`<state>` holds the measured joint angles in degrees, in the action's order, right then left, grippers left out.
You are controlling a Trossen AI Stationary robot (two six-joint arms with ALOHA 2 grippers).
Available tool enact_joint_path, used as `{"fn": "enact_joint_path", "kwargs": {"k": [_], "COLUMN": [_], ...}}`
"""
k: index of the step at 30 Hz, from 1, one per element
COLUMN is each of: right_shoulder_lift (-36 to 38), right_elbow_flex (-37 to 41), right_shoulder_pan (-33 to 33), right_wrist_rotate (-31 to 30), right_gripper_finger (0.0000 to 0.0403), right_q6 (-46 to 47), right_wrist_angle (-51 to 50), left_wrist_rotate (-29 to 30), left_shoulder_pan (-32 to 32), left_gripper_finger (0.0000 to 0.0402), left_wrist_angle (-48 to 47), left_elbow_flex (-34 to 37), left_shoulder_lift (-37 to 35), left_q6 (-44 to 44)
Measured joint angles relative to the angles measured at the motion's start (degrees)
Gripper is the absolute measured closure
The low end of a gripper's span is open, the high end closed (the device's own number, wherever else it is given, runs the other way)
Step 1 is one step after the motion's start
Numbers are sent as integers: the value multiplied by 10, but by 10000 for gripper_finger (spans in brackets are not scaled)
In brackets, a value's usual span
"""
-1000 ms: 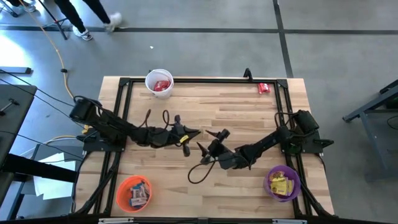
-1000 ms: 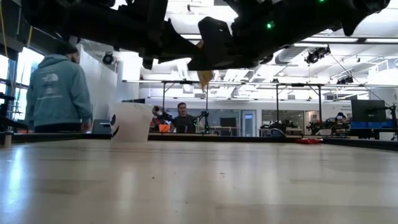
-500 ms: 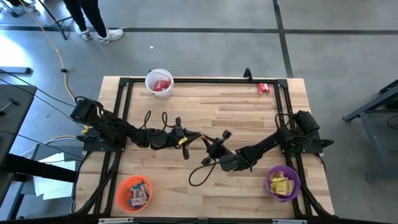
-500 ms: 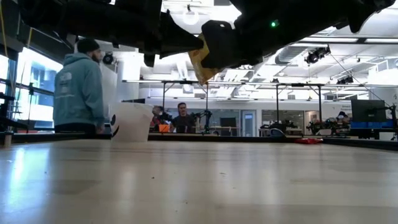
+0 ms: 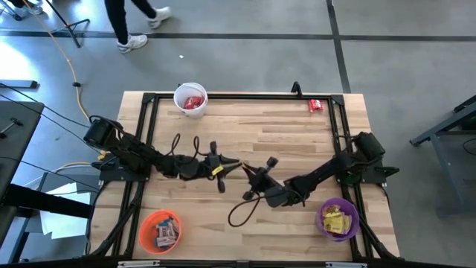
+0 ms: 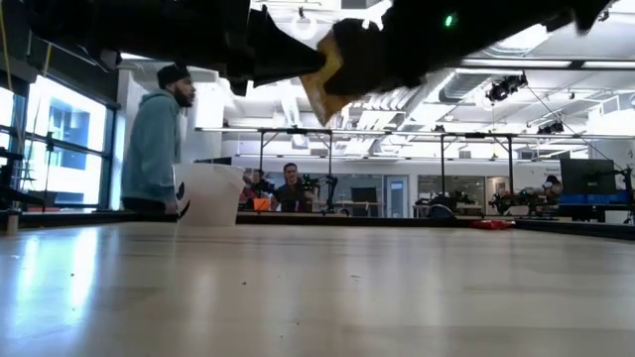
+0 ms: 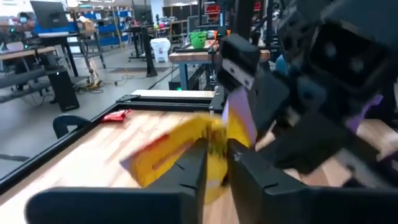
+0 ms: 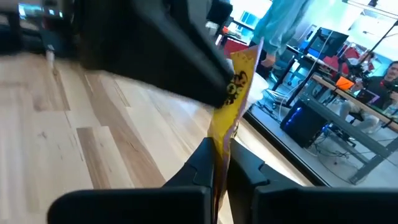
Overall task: Sort candy
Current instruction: Put the yellow candy into the purple bucket
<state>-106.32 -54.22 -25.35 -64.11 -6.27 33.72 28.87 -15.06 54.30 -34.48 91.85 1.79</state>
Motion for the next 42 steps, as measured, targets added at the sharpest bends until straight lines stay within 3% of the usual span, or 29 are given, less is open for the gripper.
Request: {"fn": "enact_joint_path", "kwargs": {"k": [4, 9, 13, 18, 22, 26, 31, 36, 42], "right_shoulder_lift": [41, 116, 191, 281, 335, 377, 394, 392, 380], "right_elbow_flex": [0, -1, -1, -1, -1, -4, -75, -143, -131], "right_shoulder_pan": [-15, -31, -37, -37, -45, -70, -115, -168, -230], "right_wrist_rotate": [1, 33, 125, 285, 441, 556, 626, 651, 762], "right_gripper_finger": [395, 399, 399, 399, 399, 399, 398, 398, 398], "right_q6": [25, 126, 247, 388, 465, 526, 664, 842, 1099], "right_wrist_angle": [-57, -227, -393, -579, -664, -705, -824, -948, -1090], "left_wrist_rotate": [-5, -24, -24, -27, -16, 1, 2, 3, 3], "left_shoulder_pan": [-15, -46, -60, -71, -78, -80, -78, -78, -77], "left_gripper_finger": [314, 264, 241, 236, 236, 236, 236, 236, 236], "left_wrist_angle": [0, 0, 1, 0, 0, 21, 25, 27, 26], "left_elbow_flex": [0, 0, 0, 0, 0, 0, 0, 0, 0], "left_shoulder_lift": [0, 3, 18, 46, 69, 89, 97, 97, 97], "left_q6": [3, 0, 13, 13, 0, -6, -12, -17, -16]}}
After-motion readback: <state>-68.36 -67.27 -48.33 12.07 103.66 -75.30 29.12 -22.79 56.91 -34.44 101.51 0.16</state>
